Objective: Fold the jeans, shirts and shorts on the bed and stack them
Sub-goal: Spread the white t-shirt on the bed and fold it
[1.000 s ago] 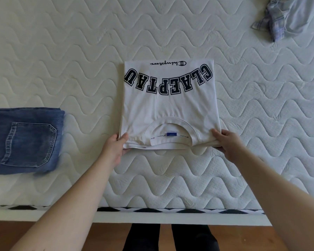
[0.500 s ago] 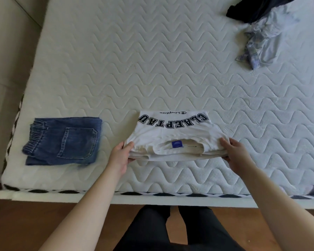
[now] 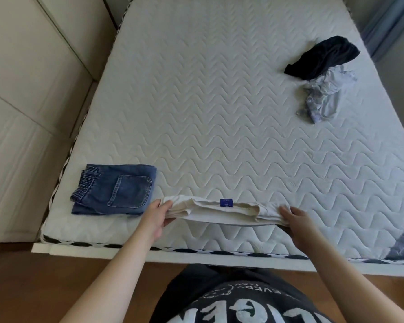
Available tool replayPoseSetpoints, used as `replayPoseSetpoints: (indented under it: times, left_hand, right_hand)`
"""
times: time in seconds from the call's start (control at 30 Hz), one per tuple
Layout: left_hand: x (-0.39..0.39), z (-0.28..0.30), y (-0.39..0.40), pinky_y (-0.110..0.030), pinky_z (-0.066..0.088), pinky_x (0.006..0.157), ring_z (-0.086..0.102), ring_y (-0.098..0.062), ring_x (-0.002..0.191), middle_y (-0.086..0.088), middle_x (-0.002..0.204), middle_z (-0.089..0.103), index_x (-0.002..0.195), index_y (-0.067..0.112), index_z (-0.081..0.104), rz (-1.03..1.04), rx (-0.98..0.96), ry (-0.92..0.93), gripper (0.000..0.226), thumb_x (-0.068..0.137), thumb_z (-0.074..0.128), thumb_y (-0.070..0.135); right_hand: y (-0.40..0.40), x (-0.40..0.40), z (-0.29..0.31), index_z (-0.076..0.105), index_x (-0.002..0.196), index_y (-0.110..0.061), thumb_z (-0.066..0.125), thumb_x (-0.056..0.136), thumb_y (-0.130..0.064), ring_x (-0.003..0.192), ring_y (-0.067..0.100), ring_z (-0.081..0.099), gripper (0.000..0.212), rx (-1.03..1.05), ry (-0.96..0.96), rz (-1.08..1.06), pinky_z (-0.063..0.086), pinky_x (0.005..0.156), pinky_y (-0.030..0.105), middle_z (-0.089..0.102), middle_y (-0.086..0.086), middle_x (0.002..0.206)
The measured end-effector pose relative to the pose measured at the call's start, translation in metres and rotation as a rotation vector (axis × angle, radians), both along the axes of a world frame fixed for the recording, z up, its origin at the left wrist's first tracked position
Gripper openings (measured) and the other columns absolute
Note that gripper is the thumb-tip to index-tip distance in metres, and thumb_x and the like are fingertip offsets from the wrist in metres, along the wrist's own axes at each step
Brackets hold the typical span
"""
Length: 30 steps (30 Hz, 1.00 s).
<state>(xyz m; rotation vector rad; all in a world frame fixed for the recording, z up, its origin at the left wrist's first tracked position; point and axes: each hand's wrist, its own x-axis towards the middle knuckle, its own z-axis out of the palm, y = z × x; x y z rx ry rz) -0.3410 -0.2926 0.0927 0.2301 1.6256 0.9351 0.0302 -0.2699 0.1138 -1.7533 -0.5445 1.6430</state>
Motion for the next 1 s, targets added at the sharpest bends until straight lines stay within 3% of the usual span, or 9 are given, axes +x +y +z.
replayPoseSetpoints:
  times: [0.1, 0.33, 0.63, 0.87, 1.0]
  left_hand:
    - [-0.003, 0.006, -0.016, -0.028, 0.055, 0.059, 0.065, -0.022, 0.082, -0.013, 0.098, 0.068, 0.104, 0.006, 0.063, 0.015, 0.006, 0.013, 0.01, 0.097, 0.057, 0.011]
    - [0.002, 0.021, -0.054, -0.032, 0.055, 0.065, 0.069, -0.024, 0.089, -0.01, 0.099, 0.073, 0.107, 0.013, 0.067, 0.068, 0.027, 0.064, 0.014, 0.096, 0.059, 0.016]
    - [-0.015, 0.048, -0.036, -0.032, 0.053, 0.065, 0.066, -0.024, 0.086, -0.013, 0.097, 0.07, 0.105, 0.008, 0.066, 0.131, 0.079, 0.088, 0.012, 0.096, 0.057, 0.012]
    - [-0.069, 0.049, 0.029, -0.034, 0.05, 0.07, 0.063, -0.026, 0.086, -0.013, 0.098, 0.068, 0.104, 0.008, 0.065, 0.108, 0.084, 0.089, 0.012, 0.096, 0.058, 0.013]
    - [-0.119, 0.05, 0.096, -0.034, 0.054, 0.068, 0.063, -0.023, 0.085, -0.012, 0.096, 0.066, 0.101, 0.007, 0.063, 0.104, 0.113, 0.058, 0.009, 0.097, 0.056, 0.011]
  right_hand:
    - [-0.008, -0.004, 0.003, 0.065, 0.094, 0.0, 0.055, 0.1, -0.017, 0.072, 0.015, 0.07, 0.021, 0.003, 0.013, 0.02, 0.056, 0.061, 0.018, 0.069, 0.013, 0.083]
    - [-0.011, 0.004, 0.005, 0.065, 0.106, 0.003, 0.056, 0.099, -0.016, 0.088, 0.025, 0.069, 0.022, 0.011, 0.099, 0.077, 0.057, 0.064, 0.022, 0.071, 0.021, 0.099]
    - [0.014, -0.018, 0.009, 0.066, 0.099, 0.002, 0.056, 0.099, -0.015, 0.083, 0.024, 0.065, 0.02, 0.035, 0.092, 0.103, 0.056, 0.079, 0.032, 0.067, 0.018, 0.092]
    - [0.067, -0.074, 0.021, 0.066, 0.091, 0.001, 0.055, 0.099, -0.013, 0.066, 0.013, 0.069, 0.019, 0.038, 0.1, 0.066, 0.055, 0.058, 0.018, 0.071, 0.008, 0.073]
    - [0.122, -0.125, 0.029, 0.064, 0.086, -0.003, 0.056, 0.098, -0.011, 0.071, 0.015, 0.062, 0.016, 0.038, 0.065, -0.004, 0.053, 0.053, 0.016, 0.062, 0.01, 0.079]
